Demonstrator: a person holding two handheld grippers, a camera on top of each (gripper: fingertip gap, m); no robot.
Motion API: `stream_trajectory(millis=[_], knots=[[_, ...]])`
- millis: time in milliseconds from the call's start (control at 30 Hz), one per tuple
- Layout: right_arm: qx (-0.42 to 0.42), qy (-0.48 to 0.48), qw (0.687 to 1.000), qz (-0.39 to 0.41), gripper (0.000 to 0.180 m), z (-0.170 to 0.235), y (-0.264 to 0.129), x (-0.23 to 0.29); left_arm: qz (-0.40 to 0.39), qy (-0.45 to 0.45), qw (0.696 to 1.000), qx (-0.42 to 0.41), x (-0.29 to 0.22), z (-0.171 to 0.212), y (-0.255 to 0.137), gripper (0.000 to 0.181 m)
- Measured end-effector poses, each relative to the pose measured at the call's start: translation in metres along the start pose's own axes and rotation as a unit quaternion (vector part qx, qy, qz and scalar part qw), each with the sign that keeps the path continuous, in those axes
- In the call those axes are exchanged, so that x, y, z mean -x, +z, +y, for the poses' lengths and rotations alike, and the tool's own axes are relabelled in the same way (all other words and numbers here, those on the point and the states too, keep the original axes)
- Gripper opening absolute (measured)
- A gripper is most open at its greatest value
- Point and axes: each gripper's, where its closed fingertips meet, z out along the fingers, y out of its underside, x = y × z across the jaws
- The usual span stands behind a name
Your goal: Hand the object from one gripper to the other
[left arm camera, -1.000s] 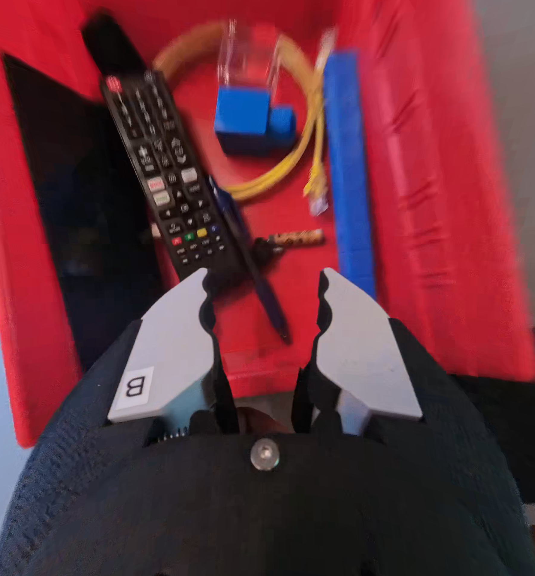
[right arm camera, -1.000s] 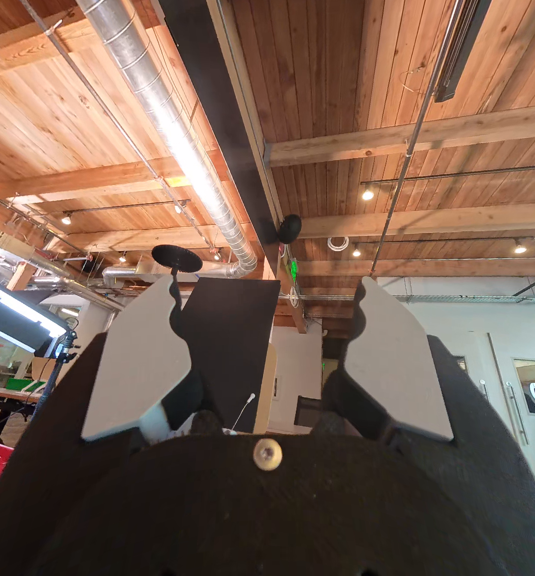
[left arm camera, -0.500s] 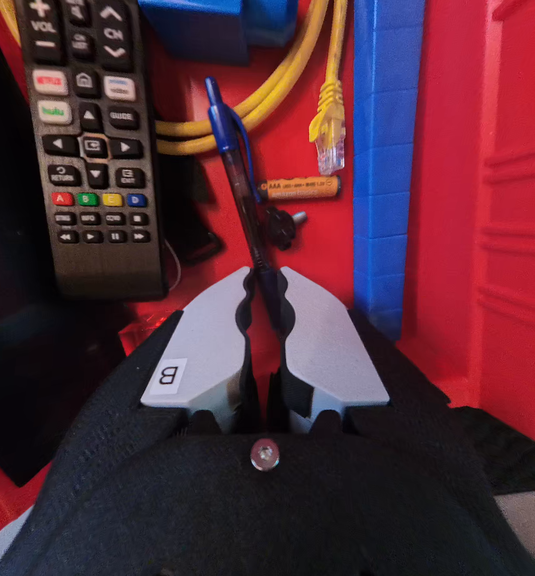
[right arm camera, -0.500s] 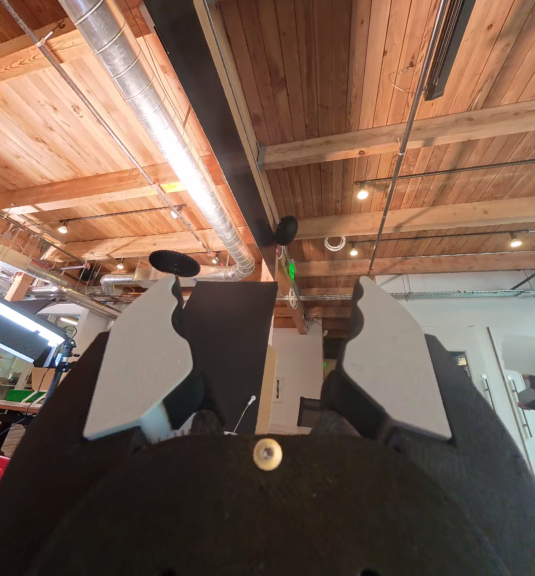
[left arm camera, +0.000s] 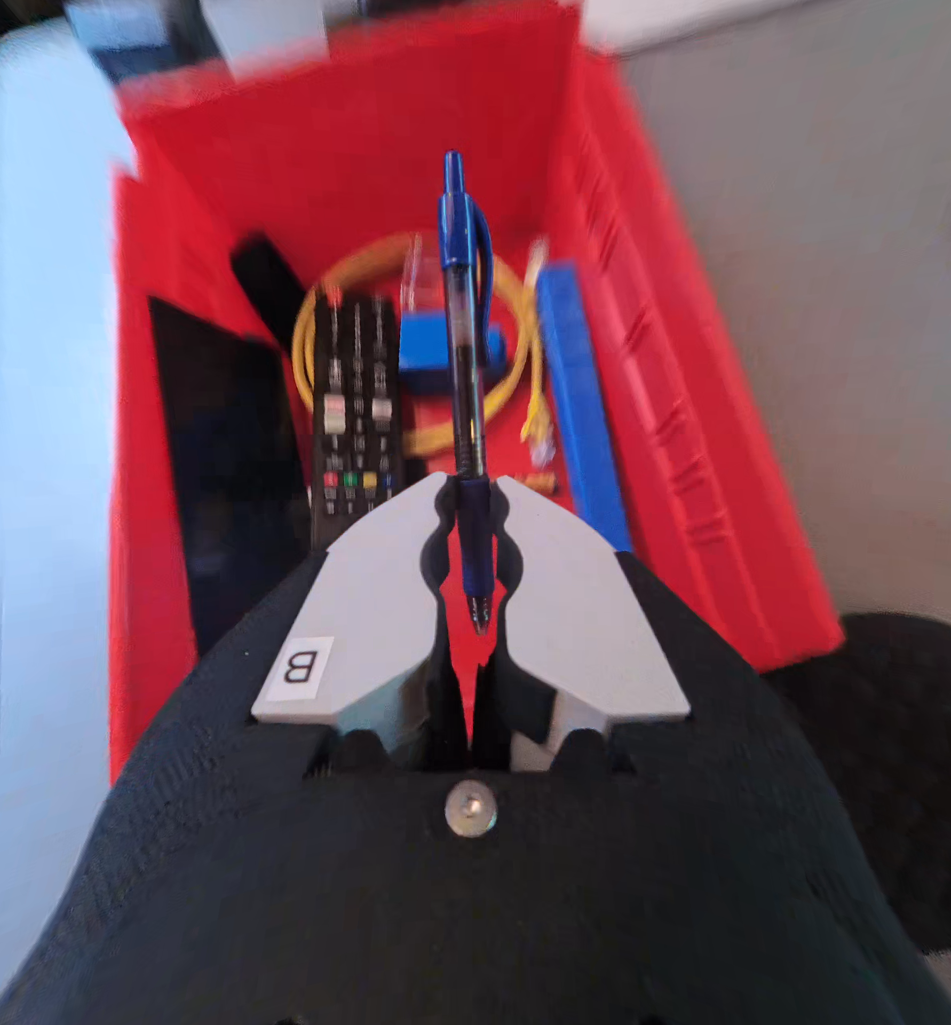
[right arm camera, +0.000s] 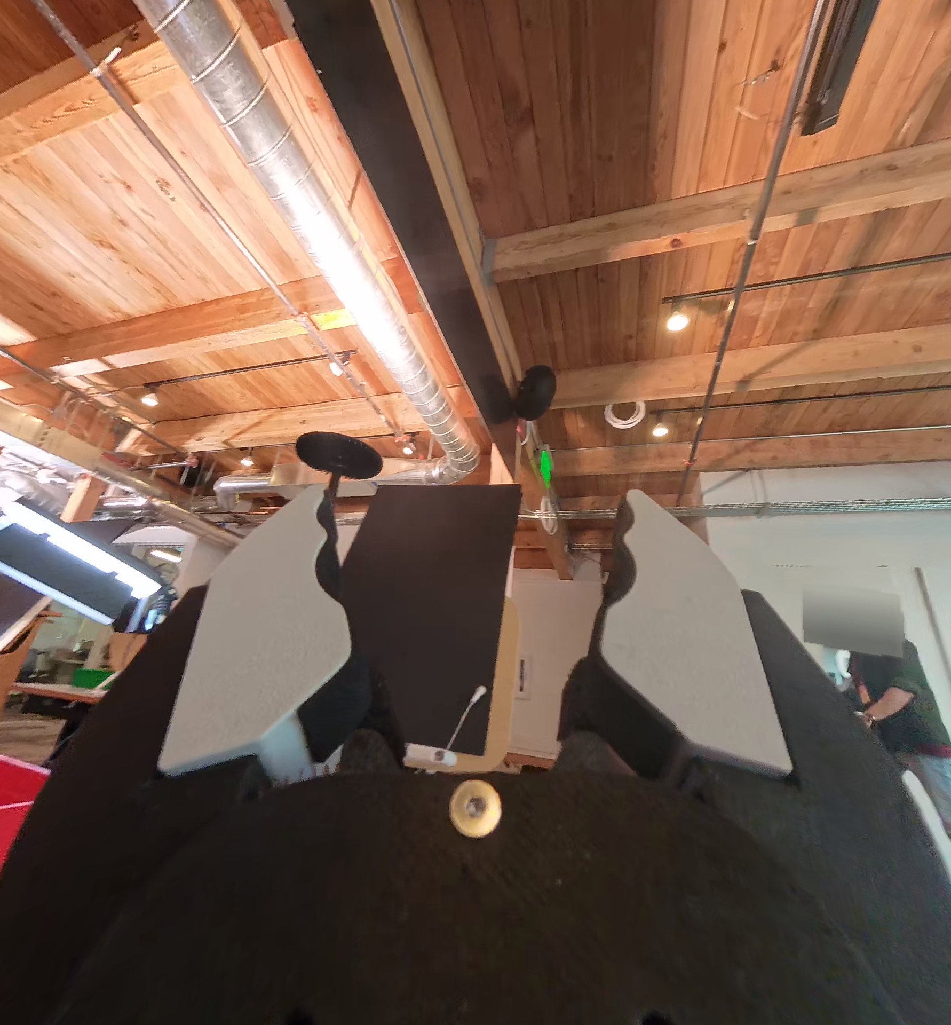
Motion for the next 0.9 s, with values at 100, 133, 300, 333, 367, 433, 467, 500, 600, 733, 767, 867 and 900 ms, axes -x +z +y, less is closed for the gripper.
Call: stream_trajectory(millis=[100,133,300,333,367,433,467,500,600,733,767,867,900], knots=[[0.014,0.021,0.999,-0.038,0.091,0.008,0.002,0.019,0.053,0.054,0.972,-0.222,-0.043,-0.059,-0.036,0.011],[0.022,0.031,0.998,-0.056,0.089,0.012,0.003,0.028,0.088,0.059,0.949,-0.298,-0.068,-0.077,-0.052,0.011],[0.101,0.12,0.97,-0.188,0.075,0.047,-0.003,0.095,0.392,0.02,0.797,-0.459,-0.219,-0.102,-0.102,0.011],[0.124,0.157,0.953,-0.226,0.071,0.054,-0.007,0.114,0.436,0.01,0.778,-0.453,-0.243,-0.099,-0.099,0.011],[0.148,0.203,0.932,-0.262,0.066,0.061,-0.014,0.134,0.465,0.007,0.765,-0.445,-0.263,-0.095,-0.092,0.011],[0.187,0.313,0.876,-0.314,0.057,0.069,-0.028,0.167,0.497,0.004,0.755,-0.427,-0.294,-0.085,-0.071,0.011],[0.203,0.363,0.847,-0.331,0.051,0.072,-0.034,0.18,0.513,0.0,0.75,-0.419,-0.305,-0.078,-0.061,0.011],[0.22,0.404,0.819,-0.344,0.048,0.075,-0.04,0.191,0.526,-0.021,0.749,-0.403,-0.313,-0.075,-0.054,0.011],[0.28,0.468,0.745,-0.384,0.045,0.084,-0.057,0.218,0.559,0.0,0.726,-0.401,-0.324,-0.068,-0.065,0.011],[0.293,0.492,0.697,-0.432,0.04,0.08,-0.073,0.238,0.62,-0.02,0.698,-0.357,-0.33,-0.057,-0.068,0.011],[0.29,0.5,0.688,-0.439,0.038,0.078,-0.074,0.241,0.633,-0.028,0.687,-0.355,-0.331,-0.057,-0.071,0.011],[0.286,0.525,0.656,-0.461,0.033,0.072,-0.08,0.25,0.666,-0.02,0.674,-0.319,-0.339,-0.048,-0.072,0.011],[0.289,0.529,0.65,-0.463,0.033,0.072,-0.081,0.252,0.677,-0.014,0.67,-0.304,-0.344,-0.044,-0.073,0.011]])
